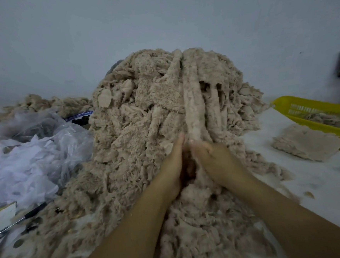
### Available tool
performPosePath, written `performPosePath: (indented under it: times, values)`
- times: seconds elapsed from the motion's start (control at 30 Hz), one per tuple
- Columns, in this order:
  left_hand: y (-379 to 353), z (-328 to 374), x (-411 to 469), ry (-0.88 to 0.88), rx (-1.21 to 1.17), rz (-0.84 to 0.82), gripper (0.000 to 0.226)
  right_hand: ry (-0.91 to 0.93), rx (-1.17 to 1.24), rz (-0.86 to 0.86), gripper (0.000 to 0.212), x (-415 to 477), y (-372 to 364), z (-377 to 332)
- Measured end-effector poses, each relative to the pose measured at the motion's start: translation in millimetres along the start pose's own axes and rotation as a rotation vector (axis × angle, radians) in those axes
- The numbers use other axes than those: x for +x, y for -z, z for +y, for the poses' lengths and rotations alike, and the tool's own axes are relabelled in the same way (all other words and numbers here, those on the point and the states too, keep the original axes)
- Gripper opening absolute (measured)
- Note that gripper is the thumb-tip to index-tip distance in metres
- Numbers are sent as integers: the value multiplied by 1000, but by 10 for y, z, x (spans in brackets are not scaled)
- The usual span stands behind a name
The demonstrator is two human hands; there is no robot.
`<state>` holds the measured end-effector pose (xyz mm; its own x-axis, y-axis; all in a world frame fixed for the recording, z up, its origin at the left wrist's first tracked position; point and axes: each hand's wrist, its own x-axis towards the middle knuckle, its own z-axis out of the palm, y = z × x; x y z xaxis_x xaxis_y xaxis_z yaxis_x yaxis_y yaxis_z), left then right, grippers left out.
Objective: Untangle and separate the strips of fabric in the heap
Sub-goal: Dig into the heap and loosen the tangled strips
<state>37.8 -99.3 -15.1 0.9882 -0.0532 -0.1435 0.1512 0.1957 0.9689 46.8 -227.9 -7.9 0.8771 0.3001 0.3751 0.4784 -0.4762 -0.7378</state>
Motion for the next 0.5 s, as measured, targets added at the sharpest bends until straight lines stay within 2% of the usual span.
performPosePath:
  times: [0.07,0.13,0.23,0.33,0.4,0.5]
  values:
    - [63,36,11,86,-215,-49,60,168,-229,-164,46,-41,-91,-91]
    - [109,75,23,105,-362,-125,47,305,-404,-302,46,-74,-178,-151]
    - [162,99,41,83,-446,-125,45,358,-456,-367,48,-86,-240,-109]
    - [198,88,61,96,-452,-58,42,231,-389,-342,57,-108,-257,-73]
    - [190,71,87,73,-390,-3,44,26,-199,-228,74,-103,-214,-73]
    - [135,22,89,-21,-173,92,39,-187,41,-48,79,-24,-144,29]
